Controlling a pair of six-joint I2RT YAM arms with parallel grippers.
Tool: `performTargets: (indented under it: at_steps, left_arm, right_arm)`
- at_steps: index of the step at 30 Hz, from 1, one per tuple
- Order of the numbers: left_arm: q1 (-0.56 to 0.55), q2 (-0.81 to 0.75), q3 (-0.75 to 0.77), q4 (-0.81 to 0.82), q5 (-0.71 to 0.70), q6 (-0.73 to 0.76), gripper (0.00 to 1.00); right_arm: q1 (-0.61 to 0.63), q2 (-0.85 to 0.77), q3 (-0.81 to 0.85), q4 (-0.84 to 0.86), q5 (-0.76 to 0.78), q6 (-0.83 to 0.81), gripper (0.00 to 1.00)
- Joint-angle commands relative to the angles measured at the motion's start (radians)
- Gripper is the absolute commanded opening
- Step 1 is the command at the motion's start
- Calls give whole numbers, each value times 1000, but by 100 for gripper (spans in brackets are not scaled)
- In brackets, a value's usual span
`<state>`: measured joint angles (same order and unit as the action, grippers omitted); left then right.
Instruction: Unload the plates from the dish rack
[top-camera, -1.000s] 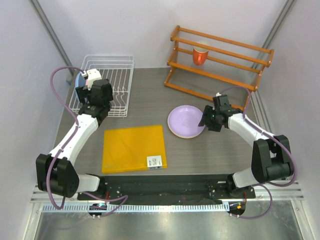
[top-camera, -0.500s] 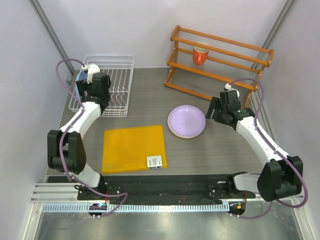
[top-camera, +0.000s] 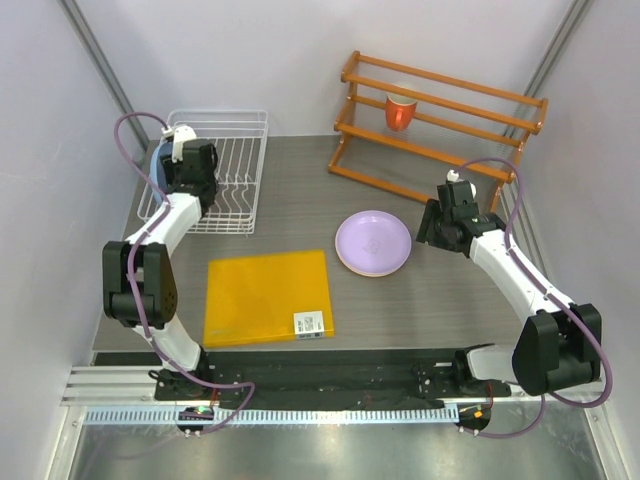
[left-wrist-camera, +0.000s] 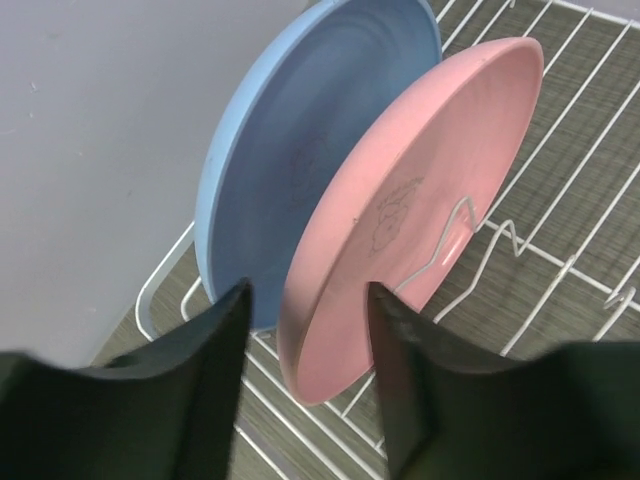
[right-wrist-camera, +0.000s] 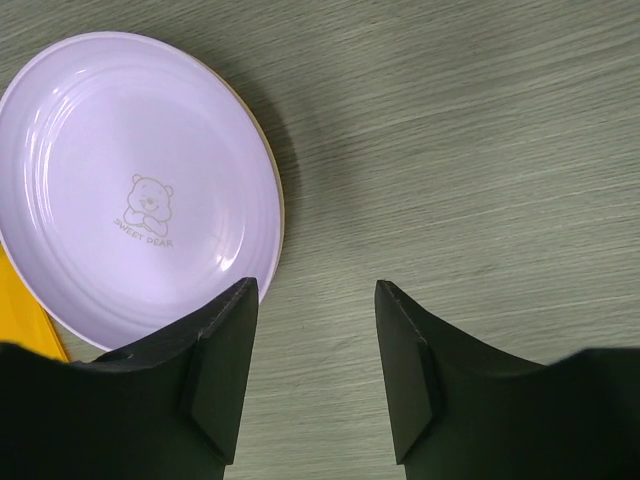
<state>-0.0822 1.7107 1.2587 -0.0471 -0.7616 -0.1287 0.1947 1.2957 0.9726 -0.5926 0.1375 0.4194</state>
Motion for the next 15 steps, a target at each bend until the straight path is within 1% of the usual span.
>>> performTargets:
  at_steps: [1,2,4,5,7,11,14,15]
  left_arm:
    - [7,-22,27,50,8,-8,41]
    - [7,-25,25,24,13,-9,32]
    - [7,-31,27,15,19,-12,18]
    - [7,-36,31,0,22,-17,8]
    - [7,-39,39,-17,30,-22,0]
    - [4,-59,36,-28,25,-28,0]
    - [-16,-66,44,-17,-42,0,0]
    - [-25,-66,44,-7,-94,29,0]
  right_arm:
    - [-6,-16,23,4,14,-17,54]
    - [-8,-16,21,4,14,-16,54]
    - [-8,-19,15,4,14,-16,54]
    - [-8,-22,15,4,13,-16,54]
    - [-8,-27,9,4,11,-16,54]
    - [-8,-33,0,4,14,-14,54]
    - [-8,-42,-5,4,11,-13,54]
    - [-8,-47,-6,4,13,-13,55]
